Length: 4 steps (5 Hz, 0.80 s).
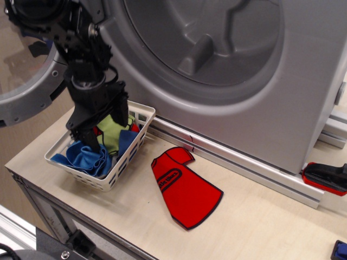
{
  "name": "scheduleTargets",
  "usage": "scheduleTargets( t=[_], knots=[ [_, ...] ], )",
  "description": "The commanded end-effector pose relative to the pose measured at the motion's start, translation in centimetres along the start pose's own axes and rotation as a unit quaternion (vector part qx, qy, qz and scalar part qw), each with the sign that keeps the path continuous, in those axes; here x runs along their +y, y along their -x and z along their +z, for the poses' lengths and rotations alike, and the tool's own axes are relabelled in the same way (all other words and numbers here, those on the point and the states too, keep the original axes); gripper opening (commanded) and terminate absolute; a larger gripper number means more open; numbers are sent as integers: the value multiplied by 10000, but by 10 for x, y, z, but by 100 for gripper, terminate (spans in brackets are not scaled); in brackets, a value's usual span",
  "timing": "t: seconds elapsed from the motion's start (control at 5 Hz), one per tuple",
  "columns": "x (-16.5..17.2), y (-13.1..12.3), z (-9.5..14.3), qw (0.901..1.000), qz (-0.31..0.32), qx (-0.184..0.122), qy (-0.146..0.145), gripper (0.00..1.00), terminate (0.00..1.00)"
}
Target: Put clothes in laundry machine
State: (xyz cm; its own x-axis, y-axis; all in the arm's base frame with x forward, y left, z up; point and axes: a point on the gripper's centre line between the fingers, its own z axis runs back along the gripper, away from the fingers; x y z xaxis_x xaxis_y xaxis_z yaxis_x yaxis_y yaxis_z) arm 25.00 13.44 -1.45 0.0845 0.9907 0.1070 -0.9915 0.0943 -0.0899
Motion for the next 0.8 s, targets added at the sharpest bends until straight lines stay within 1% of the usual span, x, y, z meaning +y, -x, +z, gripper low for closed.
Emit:
scheduleTargets(
  t=[0.0,0.4,0.6],
  knots=[
    [1,-1,-24,9989,386,-239,-94,100,0],
    [-3,6,-42,9992,240,-220,-215,100,0],
    [-3,10,-46,9989,-379,-204,-183,0,0]
  ],
)
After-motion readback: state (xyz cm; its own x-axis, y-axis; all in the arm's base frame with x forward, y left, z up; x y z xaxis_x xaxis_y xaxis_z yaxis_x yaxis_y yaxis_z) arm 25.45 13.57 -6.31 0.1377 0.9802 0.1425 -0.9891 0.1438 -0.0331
